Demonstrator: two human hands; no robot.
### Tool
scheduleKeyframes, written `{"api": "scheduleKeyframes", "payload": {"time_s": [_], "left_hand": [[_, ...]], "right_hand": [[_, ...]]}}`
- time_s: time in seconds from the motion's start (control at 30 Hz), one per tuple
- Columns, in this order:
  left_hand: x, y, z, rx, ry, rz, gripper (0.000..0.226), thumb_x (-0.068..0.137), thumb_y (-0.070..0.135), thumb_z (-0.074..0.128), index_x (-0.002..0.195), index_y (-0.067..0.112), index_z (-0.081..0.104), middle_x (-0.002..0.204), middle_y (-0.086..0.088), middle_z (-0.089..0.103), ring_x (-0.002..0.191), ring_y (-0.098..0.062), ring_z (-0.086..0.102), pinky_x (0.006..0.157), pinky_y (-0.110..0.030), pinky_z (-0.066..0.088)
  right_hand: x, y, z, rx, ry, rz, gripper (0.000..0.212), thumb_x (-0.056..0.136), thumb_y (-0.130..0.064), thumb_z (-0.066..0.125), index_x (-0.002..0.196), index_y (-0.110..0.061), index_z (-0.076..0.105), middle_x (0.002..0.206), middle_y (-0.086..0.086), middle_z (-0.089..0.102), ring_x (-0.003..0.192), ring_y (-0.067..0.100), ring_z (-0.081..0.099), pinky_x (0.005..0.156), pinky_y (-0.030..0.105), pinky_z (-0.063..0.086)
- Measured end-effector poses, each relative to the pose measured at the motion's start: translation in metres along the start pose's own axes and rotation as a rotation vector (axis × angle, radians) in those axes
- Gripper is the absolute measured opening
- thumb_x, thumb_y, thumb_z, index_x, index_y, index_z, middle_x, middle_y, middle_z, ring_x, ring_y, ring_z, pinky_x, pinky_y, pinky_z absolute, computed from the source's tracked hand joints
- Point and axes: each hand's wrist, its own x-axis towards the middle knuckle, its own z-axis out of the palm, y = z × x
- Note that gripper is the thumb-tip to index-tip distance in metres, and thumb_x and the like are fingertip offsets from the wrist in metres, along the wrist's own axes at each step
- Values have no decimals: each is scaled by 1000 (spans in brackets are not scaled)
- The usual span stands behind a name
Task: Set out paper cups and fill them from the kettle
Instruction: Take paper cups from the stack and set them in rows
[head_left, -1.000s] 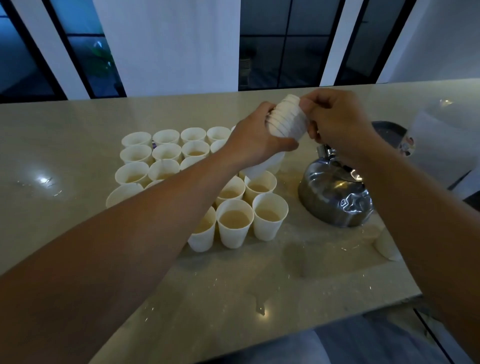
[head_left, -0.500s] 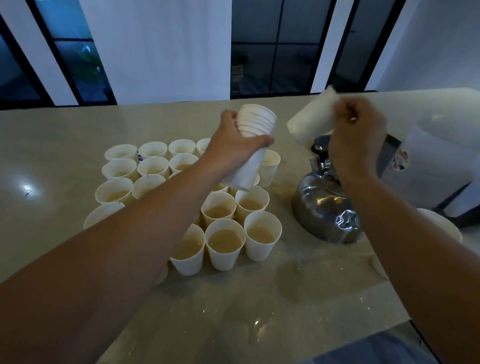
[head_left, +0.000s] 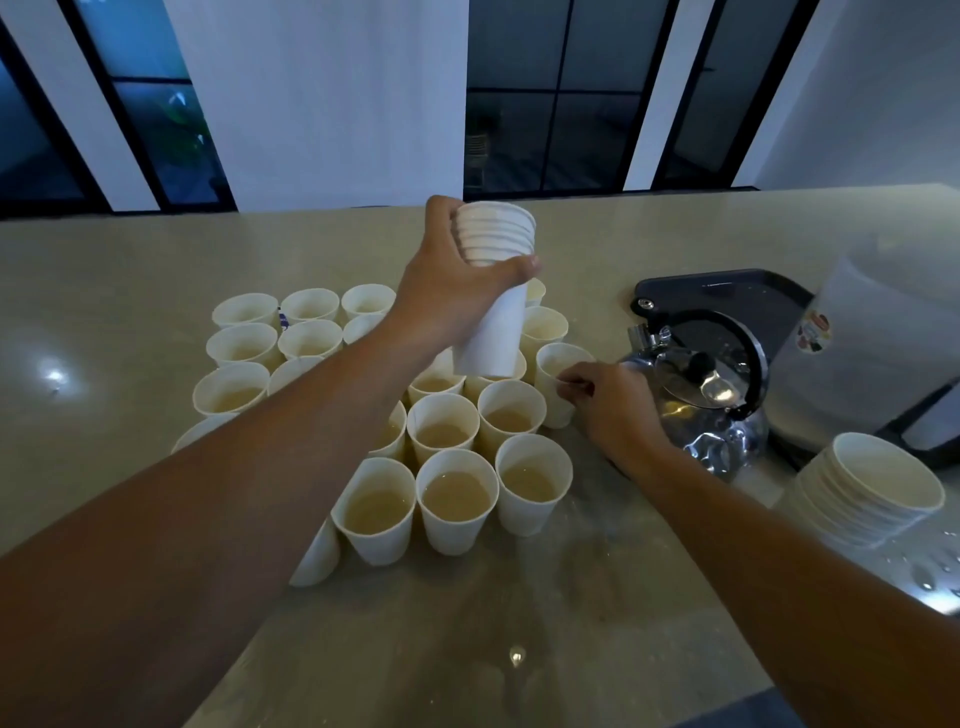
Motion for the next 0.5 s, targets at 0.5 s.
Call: {"api": "scheduleKeyframes", "payload": {"time_s": [0.5], "left_hand": [[-31, 3, 7, 52, -136, -78, 62, 78, 57, 73, 127, 27, 48, 110, 6, 59, 81, -7, 57, 60, -20, 46]], "right_hand": [[4, -35, -42, 438, 214, 22, 36, 99, -29, 59, 135, -28, 57, 117, -8, 63, 88, 6, 61, 74, 20, 50]]}}
